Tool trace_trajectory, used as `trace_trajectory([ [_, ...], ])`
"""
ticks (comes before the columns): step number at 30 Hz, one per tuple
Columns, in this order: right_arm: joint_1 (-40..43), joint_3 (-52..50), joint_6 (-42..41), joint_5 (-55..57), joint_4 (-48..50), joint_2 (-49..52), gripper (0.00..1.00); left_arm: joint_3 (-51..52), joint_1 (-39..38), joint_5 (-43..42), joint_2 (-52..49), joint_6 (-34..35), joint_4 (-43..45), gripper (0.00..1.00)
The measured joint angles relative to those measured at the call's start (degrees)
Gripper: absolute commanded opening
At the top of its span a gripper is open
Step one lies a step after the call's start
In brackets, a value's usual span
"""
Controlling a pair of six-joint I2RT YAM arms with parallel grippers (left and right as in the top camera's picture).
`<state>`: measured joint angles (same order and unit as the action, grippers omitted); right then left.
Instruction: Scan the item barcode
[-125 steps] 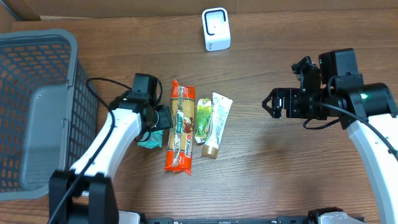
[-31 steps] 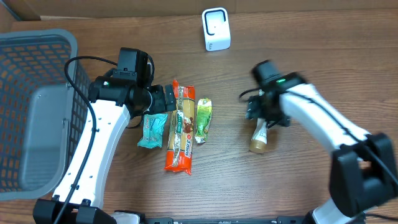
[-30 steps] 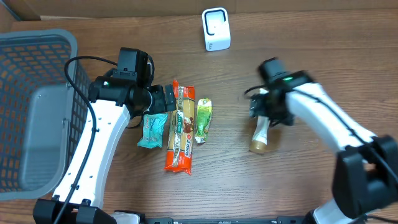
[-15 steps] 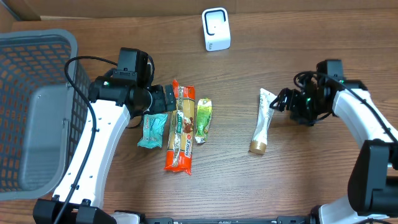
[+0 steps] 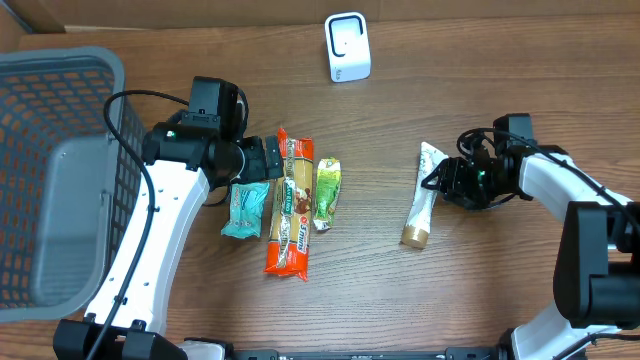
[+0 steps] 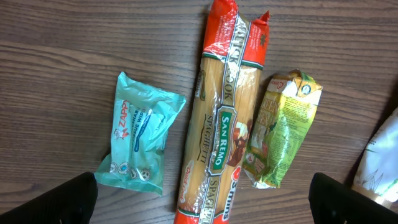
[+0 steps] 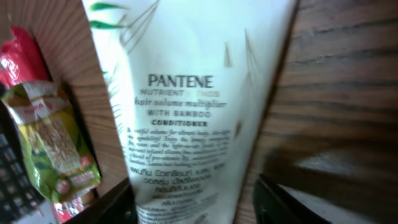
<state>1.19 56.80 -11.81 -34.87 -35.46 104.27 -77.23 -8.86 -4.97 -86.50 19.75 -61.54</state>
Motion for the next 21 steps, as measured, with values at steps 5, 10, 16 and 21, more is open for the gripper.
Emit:
trace_trajectory([
  [5, 0.0, -1.1, -0.1, -1.0, 2.1, 0.1, 0.19, 0.0, 0.0, 0.0, 0.0, 0.0, 0.0, 1.00],
  [10, 0.1, -1.1, -0.3, -1.8, 3.6, 0.2, 0.04, 0.0, 0.0, 0.0, 0.0, 0.0, 0.0, 1.00],
  [16, 0.1, 1.6, -0.4, 0.3, -2.7, 0.2, 0.04, 0.0, 0.0, 0.0, 0.0, 0.0, 0.0, 1.00],
  [21, -4.2, 8.7, -3.3, 14.8, -16.0, -1.1, 0.04, 0.0, 0.0, 0.0, 0.0, 0.0, 0.0, 1.00],
])
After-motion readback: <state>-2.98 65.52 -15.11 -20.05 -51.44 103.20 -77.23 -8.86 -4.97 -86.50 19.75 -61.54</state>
